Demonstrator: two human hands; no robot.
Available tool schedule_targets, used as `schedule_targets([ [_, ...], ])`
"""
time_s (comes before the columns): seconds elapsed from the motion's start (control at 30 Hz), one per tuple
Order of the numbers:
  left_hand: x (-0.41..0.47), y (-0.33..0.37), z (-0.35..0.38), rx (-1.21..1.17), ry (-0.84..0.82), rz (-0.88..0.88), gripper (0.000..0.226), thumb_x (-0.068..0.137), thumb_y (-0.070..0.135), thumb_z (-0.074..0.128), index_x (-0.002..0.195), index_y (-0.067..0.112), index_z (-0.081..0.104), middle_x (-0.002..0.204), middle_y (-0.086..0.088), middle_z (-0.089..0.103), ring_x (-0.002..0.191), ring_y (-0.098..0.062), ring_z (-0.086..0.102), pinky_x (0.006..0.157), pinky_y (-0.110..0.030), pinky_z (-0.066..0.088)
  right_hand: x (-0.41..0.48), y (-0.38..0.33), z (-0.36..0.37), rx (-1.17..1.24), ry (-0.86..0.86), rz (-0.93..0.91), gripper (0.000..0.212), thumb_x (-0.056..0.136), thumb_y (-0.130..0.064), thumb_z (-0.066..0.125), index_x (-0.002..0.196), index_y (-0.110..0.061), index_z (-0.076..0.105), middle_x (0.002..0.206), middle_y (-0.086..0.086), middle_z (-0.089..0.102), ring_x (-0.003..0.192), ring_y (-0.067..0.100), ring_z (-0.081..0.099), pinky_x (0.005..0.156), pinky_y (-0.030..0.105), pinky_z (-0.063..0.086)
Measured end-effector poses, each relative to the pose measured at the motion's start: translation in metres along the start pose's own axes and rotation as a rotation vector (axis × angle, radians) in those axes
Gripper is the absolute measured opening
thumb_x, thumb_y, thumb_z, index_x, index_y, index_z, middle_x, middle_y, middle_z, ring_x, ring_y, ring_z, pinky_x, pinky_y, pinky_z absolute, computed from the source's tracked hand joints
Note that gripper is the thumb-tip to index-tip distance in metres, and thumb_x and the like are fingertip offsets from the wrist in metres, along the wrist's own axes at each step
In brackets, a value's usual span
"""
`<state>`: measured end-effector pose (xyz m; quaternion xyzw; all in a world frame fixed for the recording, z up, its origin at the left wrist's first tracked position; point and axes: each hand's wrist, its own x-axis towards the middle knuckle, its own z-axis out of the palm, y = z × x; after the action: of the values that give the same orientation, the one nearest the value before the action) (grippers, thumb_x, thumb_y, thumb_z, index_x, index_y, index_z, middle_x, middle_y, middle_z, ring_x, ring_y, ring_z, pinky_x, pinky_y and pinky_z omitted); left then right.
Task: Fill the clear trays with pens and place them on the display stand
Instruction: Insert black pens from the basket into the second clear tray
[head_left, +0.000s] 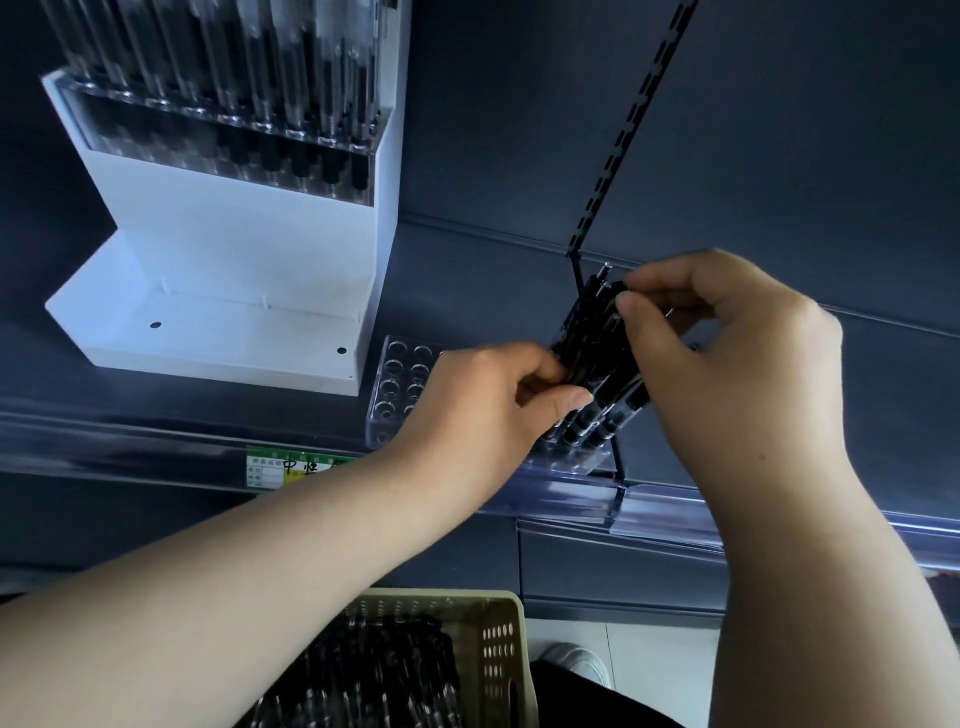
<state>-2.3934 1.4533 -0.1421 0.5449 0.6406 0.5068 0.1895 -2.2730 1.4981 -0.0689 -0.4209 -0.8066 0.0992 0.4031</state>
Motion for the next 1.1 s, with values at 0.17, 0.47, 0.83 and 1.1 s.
schedule_targets([
  [0.17,0.0,-0.001,0.001,0.043,-0.009,0.004,0.016,0.078,0.036,0.073,0.075,0.021,0.068,0.055,0.02,0.054,0.058,0.01,0.053,0.055,-0.002,0.038,-0.001,0.0,0.001,-0.009,0.005,-0.004,0.013,0.082,-0.012,0.064,0.088,-0.022,0.069,0.071,-0.023,0.055,0.079,0.005,0.053,0.067,0.003,0.037],
  [0.47,0.0,-0.001,-0.002,0.152,-0.054,0.081,0.017,0.08,0.034,0.071,0.078,0.017,0.068,0.068,0.009,0.064,0.065,-0.006,0.057,0.062,-0.019,0.044,-0.002,0.0,0.0,-0.023,0.016,-0.01,0.015,0.082,-0.013,0.064,0.088,-0.025,0.068,0.071,-0.025,0.054,0.069,0.007,0.053,0.066,0.0,0.036],
  [0.83,-0.003,-0.003,0.0,0.252,-0.086,0.082,0.02,0.085,0.039,0.064,0.089,0.02,0.066,0.082,0.005,0.067,0.075,-0.011,0.06,0.07,-0.023,0.045,0.0,0.001,-0.004,-0.011,0.026,-0.024,0.014,0.081,-0.013,0.063,0.089,-0.024,0.068,0.07,-0.024,0.054,0.067,0.0,0.053,0.065,0.0,0.036],
  [1.1,-0.019,-0.01,-0.025,0.437,-0.115,0.19,0.034,0.089,0.033,0.06,0.118,0.017,0.059,0.115,-0.001,0.061,0.108,-0.019,0.054,0.087,-0.027,0.044,-0.021,-0.015,0.001,-0.071,0.112,-0.199,0.013,0.083,-0.011,0.061,0.093,-0.011,0.069,0.079,-0.003,0.062,0.078,0.021,0.057,0.073,0.02,0.039],
])
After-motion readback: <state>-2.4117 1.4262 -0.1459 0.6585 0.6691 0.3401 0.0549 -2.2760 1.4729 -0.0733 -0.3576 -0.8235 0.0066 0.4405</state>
